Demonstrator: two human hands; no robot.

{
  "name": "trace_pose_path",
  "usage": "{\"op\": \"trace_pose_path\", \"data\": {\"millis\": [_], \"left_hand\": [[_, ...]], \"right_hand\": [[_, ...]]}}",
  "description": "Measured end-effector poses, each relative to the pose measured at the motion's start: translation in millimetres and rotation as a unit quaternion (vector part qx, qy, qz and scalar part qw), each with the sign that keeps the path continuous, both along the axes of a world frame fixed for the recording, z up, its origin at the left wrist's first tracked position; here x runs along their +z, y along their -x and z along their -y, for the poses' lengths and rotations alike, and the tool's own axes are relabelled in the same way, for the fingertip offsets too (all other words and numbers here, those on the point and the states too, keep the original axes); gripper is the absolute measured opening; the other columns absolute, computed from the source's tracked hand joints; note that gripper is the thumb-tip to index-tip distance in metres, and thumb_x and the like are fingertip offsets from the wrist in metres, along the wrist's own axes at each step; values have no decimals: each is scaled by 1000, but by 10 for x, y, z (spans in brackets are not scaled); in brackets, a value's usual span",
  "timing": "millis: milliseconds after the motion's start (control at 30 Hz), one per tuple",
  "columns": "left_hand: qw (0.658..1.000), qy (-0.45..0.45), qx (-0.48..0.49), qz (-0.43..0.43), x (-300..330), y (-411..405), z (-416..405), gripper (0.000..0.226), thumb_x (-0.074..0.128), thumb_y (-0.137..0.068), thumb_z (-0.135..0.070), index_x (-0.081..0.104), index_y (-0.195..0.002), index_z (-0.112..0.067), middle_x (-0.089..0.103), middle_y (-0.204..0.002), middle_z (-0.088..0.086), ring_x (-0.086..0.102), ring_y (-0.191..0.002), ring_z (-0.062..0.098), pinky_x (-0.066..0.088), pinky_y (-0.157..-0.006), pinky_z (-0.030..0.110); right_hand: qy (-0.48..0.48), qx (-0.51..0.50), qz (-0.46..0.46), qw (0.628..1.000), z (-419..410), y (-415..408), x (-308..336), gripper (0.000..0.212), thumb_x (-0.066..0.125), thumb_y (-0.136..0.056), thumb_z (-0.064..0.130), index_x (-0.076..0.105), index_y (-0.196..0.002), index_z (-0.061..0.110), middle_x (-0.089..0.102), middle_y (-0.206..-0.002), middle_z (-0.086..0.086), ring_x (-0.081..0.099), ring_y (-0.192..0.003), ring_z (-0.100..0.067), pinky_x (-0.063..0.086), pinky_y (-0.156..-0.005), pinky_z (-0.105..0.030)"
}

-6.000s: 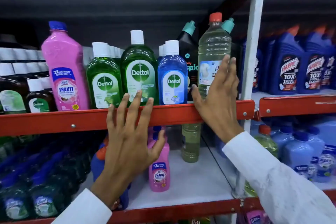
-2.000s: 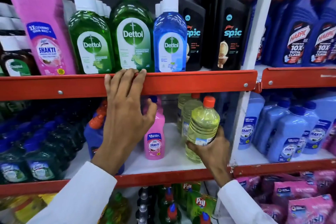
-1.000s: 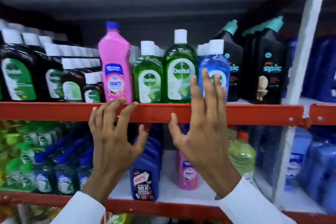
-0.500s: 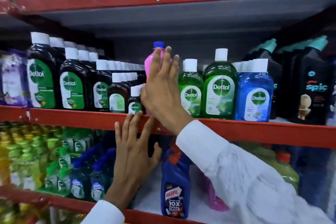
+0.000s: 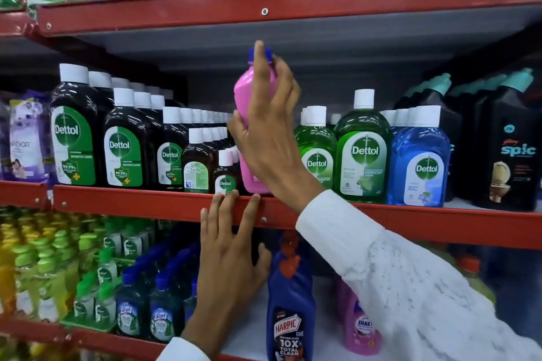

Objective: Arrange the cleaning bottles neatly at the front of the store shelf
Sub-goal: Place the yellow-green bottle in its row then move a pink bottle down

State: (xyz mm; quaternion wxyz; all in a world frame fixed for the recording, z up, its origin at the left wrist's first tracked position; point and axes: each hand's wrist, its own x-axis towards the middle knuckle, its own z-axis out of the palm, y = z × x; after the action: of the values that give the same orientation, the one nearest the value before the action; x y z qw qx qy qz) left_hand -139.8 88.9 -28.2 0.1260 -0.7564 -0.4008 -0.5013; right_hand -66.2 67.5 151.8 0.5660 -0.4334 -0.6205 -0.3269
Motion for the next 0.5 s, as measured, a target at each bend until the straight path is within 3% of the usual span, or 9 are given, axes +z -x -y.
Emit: {"op": "trace_pose_path", "data": {"millis": [167, 267, 367, 433, 500], "left_hand": [[1000, 1, 22, 14, 41, -66, 65, 73, 66, -77, -39, 44, -145, -23, 40, -154, 17, 28, -150, 39, 23, -124, 66], [999, 5, 5, 31, 46, -165, 127, 74, 64, -78, -46, 42, -144, -22, 36, -157, 18, 25, -152, 40, 19, -124, 69], [999, -27, -24, -1, 38, -275, 148, 87, 68, -77, -56, 34, -150, -26, 37, -159, 17, 24, -154, 40, 18, -125, 68], [998, -41, -35, -9, 47, -362, 177, 87, 74, -77, -46, 34, -151, -25, 41, -157, 17, 25, -154, 40, 20, -124, 68], [998, -49, -42, 6, 57, -471, 220, 79, 73, -79, -36, 40, -149, -21, 45, -154, 17, 27, -153, 39, 21, -125, 65]], "right_hand": [[-45, 91, -25, 995, 614, -59, 96, 96, 67, -78, 6, 10, -156, 9, 27, -149, -19, 33, -133, -31, 50, -101, -47], [-15, 102, -36, 994, 974, -219, -112, 99, 72, -79, 11, 11, -156, 11, 31, -146, -14, 43, -126, -24, 52, -98, -30], [37, 102, -61, 992, 1268, -490, -456, 103, 79, -77, 19, 13, -156, 17, 33, -143, -1, 44, -124, -11, 40, -99, -8], [66, 105, -85, 989, 1409, -702, -710, 103, 82, -75, 22, 18, -155, 17, 33, -143, 6, 40, -128, -1, 34, -103, -6], [94, 99, -112, 984, 1503, -925, -985, 102, 84, -73, 24, 23, -154, 16, 36, -148, 4, 39, -134, -2, 32, -108, -9]]}}
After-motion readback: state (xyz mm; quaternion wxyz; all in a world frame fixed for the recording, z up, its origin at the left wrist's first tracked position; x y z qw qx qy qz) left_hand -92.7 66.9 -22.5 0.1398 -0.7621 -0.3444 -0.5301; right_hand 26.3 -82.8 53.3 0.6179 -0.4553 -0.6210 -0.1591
